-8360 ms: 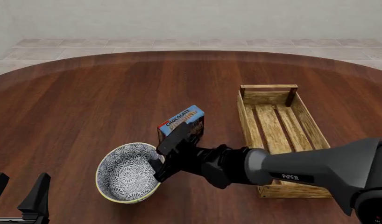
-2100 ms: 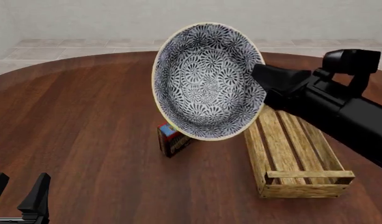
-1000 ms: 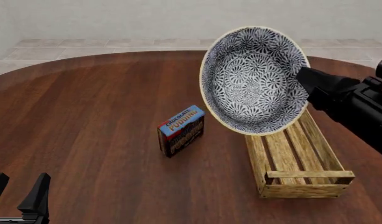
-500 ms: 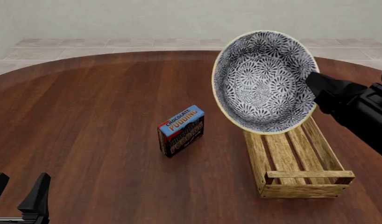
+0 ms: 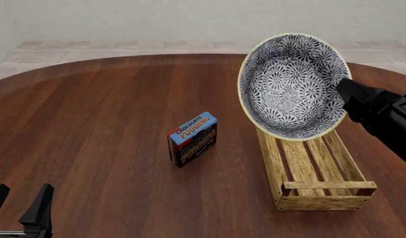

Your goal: Pick up the bowl on the left and put it in the tray.

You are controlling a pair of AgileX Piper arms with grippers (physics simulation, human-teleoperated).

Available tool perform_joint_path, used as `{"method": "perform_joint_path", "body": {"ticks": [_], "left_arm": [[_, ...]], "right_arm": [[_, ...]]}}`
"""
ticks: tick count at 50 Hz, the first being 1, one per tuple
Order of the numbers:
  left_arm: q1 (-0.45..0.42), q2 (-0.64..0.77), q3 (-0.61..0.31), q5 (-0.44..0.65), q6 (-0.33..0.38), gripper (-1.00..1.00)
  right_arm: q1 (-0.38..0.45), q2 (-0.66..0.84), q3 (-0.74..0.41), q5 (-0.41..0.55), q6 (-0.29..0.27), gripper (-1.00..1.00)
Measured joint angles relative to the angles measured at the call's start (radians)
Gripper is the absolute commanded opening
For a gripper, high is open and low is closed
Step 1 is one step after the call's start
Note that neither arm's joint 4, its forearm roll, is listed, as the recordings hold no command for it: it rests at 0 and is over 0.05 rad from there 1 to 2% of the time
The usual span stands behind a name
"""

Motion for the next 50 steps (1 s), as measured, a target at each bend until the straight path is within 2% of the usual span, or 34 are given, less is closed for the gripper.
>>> {"method": "perform_joint_path", "body": {"ticks": [18, 50], "left_arm": [[0.0, 0.0, 0.0, 0.0, 0.0, 1.0], [0.0, 0.0, 0.0, 0.0, 0.0, 1.0]], "right_arm": [[-0.062, -0.009, 0.03, -0.018, -0.002, -1.0], [-0.164, -0.05, 0.1, -0.005, 0.078, -1.0]]}}
